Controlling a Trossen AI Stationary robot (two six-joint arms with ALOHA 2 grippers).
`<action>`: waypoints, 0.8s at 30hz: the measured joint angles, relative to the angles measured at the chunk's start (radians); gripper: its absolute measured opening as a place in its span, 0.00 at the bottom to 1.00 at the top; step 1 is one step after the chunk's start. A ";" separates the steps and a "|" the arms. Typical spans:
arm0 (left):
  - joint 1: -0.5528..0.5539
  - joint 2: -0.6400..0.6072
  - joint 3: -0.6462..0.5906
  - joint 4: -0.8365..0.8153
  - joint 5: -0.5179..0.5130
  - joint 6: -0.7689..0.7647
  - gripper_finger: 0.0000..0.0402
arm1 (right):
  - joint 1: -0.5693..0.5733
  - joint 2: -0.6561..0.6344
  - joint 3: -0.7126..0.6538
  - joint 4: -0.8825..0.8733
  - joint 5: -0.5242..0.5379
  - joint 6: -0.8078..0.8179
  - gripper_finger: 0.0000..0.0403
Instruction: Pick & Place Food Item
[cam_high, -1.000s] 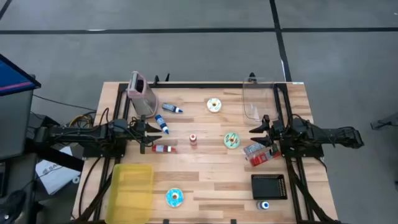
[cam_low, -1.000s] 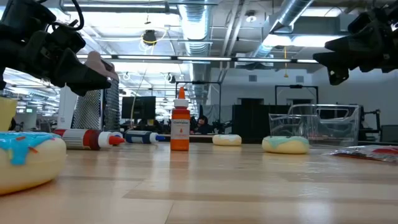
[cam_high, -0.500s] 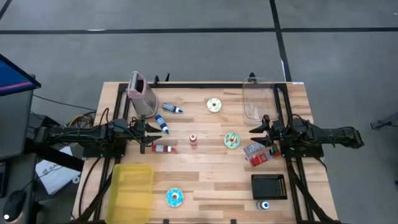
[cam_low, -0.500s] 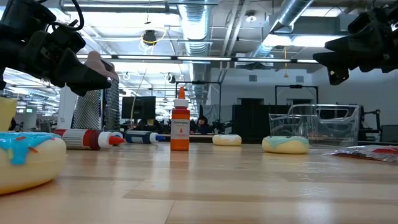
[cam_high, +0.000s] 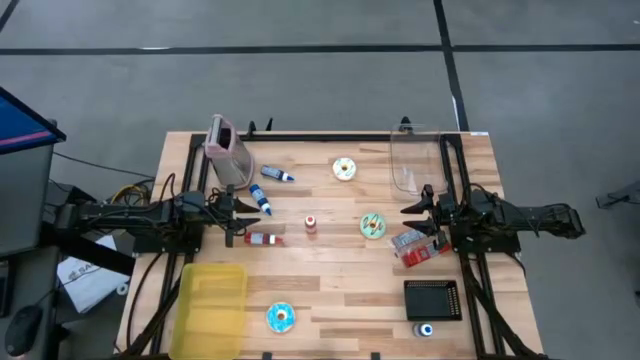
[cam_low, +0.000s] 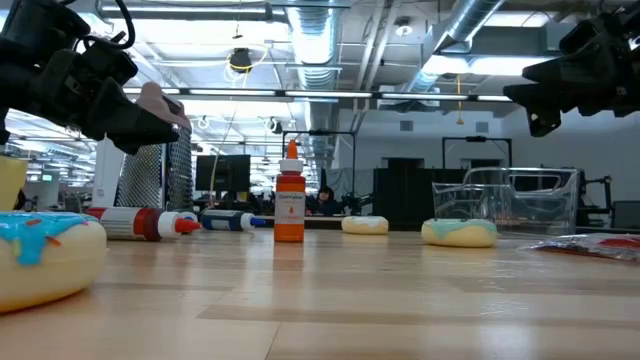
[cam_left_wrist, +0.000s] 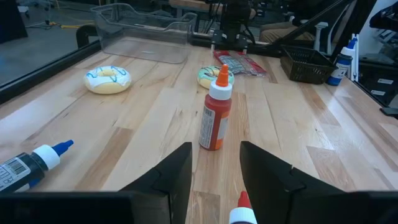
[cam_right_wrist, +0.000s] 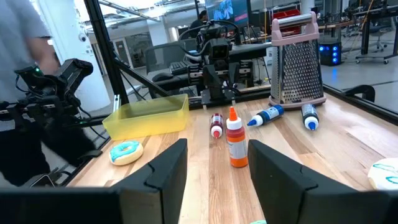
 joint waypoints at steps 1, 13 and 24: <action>0.000 0.000 0.000 0.000 0.000 0.000 0.33 | 0.000 0.000 0.000 0.000 0.000 0.000 0.40; 0.000 0.006 0.000 0.117 -0.015 -0.165 0.33 | 0.000 0.000 0.000 0.000 0.000 0.000 0.40; 0.000 0.006 0.000 0.171 -0.031 -0.867 0.33 | 0.000 0.000 0.000 0.000 0.000 0.000 0.40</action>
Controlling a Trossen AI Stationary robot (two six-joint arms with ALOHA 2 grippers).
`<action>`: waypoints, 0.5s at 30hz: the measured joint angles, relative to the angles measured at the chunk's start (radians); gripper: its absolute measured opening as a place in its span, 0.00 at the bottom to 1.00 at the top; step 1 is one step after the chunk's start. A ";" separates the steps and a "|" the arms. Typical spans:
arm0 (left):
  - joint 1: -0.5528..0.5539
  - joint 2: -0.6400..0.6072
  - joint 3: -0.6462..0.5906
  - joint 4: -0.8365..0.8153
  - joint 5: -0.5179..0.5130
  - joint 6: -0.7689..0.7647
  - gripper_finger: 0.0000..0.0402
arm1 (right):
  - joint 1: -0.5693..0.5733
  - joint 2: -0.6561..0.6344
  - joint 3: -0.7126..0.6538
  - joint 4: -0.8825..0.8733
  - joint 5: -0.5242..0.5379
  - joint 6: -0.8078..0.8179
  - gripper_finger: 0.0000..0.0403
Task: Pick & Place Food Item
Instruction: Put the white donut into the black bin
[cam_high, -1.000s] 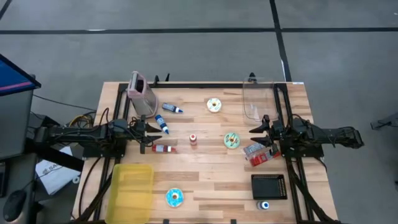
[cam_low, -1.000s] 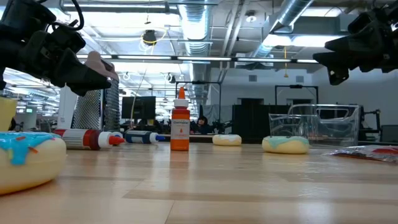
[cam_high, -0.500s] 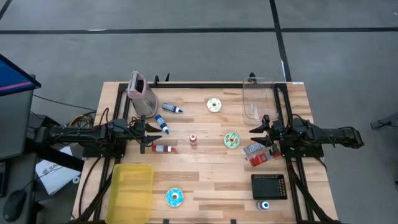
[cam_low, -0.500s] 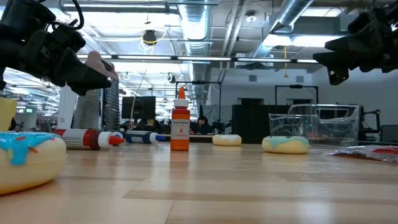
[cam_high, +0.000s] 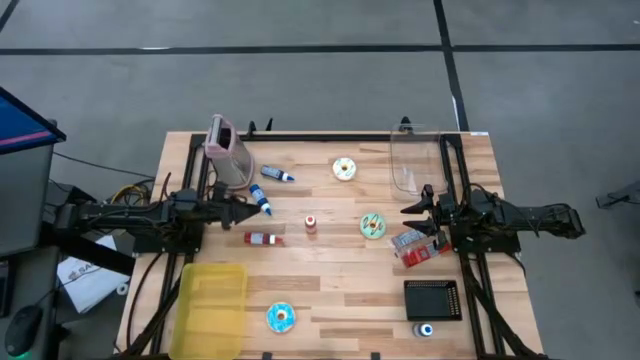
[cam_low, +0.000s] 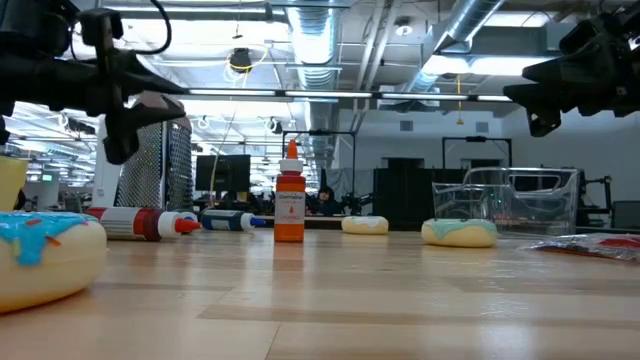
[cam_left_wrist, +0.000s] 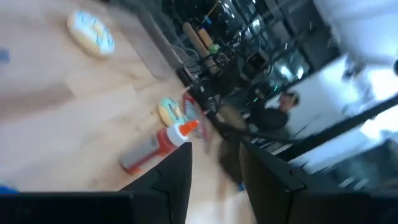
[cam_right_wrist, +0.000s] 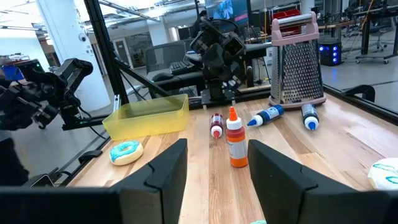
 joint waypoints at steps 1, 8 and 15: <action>0.000 0.000 0.000 0.000 0.003 -0.034 0.33 | 0.000 0.000 0.000 0.000 0.000 0.000 0.40; 0.000 0.002 0.000 -0.006 -0.047 -0.079 0.33 | 0.000 0.000 0.000 0.000 0.000 0.000 0.40; 0.000 0.005 0.000 0.076 -0.086 -0.136 0.33 | -0.001 0.000 0.000 0.040 0.001 -0.072 0.40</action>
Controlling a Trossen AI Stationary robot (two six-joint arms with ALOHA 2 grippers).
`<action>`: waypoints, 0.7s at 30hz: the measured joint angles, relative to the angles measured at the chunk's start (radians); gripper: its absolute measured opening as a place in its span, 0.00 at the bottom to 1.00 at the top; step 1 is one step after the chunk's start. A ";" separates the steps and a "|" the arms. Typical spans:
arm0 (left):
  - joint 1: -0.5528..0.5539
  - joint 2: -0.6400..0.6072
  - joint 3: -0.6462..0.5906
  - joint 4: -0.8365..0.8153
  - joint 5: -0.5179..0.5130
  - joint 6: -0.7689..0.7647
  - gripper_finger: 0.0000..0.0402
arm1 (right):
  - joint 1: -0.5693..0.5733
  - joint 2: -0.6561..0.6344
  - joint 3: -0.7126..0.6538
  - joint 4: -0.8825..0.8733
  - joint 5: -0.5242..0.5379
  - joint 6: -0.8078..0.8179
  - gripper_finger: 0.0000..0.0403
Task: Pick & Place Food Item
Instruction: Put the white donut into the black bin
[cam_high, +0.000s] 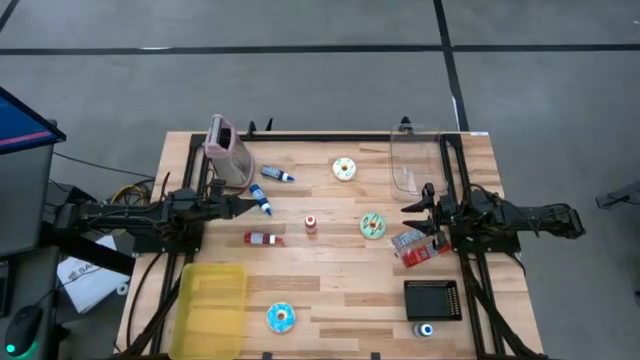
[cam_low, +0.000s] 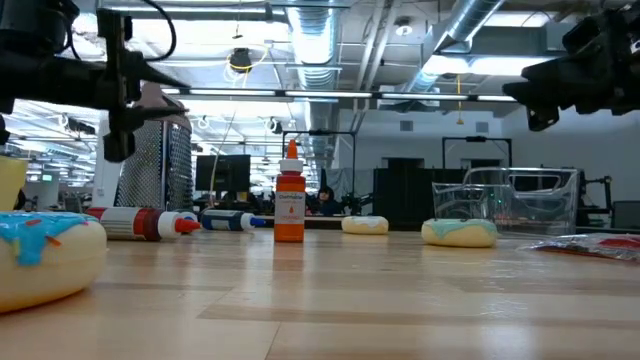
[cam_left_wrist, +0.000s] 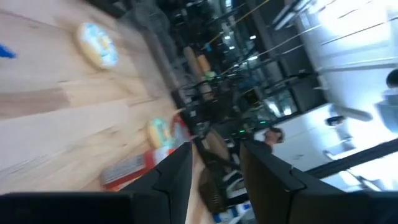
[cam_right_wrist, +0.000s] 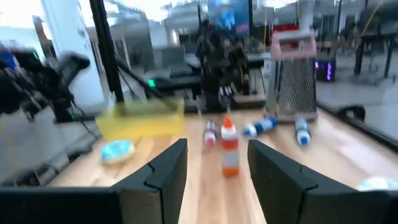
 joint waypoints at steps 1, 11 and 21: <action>0.000 0.000 0.000 0.023 0.003 0.000 0.33 | 0.005 0.000 0.000 0.025 -0.006 0.064 0.40; 0.000 0.000 0.000 0.099 0.113 -0.015 0.33 | 0.007 -0.001 0.000 0.286 0.144 0.605 0.40; 0.000 0.008 0.000 0.171 0.163 0.045 0.33 | 0.010 0.000 0.000 0.309 0.093 0.846 0.40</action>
